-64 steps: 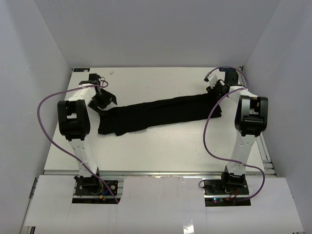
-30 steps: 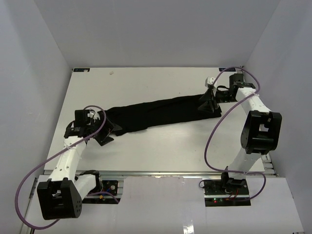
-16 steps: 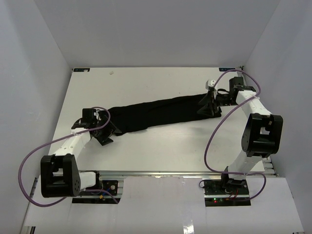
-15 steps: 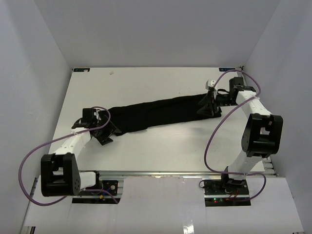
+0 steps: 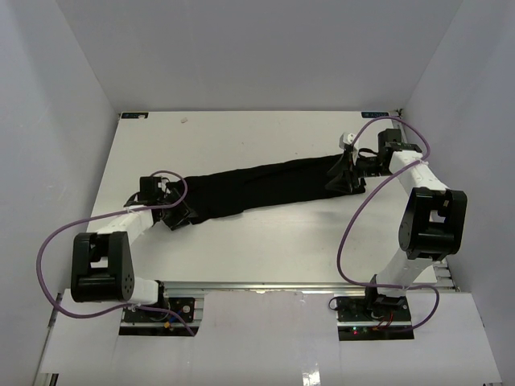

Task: Fold and stack the t-shirts
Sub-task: Fold the other side of the tshirt into a rectangle

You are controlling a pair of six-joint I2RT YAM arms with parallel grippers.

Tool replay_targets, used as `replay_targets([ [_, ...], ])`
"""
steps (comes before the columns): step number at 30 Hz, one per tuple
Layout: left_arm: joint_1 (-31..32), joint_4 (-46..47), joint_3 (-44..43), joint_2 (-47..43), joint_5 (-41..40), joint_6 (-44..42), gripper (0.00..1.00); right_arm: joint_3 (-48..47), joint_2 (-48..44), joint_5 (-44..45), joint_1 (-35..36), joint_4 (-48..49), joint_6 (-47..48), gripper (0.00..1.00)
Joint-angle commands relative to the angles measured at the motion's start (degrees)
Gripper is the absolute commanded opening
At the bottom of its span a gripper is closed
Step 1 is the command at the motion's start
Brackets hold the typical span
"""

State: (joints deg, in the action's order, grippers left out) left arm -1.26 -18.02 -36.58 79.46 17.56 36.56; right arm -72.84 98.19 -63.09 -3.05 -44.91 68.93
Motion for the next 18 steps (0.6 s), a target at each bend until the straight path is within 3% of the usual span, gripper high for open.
replay_targets([
  [1, 0.4, 2.5, 1.1, 0.1, 0.5, -2.6, 0.54, -0.5, -0.6, -0.6, -0.4, -0.1, -1.0, 0.59],
  [5, 0.3, 4.1, 1.5, 0.8, 1.3, -3.7, 0.43, -1.0, -0.3, -0.5, -0.4, -0.3, -1.2, 0.59],
  [9, 0.4, 5.2, 2.2, 0.9, 2.0, -4.1, 0.4, -1.2, 0.0, -0.3, -0.5, -0.4, -1.1, 0.59],
  [18, 0.3, 3.3, 2.0, -2.4, 3.9, -4.2, 0.24, -1.3, 0.2, 0.2, -0.6, -0.7, -1.1, 0.58],
])
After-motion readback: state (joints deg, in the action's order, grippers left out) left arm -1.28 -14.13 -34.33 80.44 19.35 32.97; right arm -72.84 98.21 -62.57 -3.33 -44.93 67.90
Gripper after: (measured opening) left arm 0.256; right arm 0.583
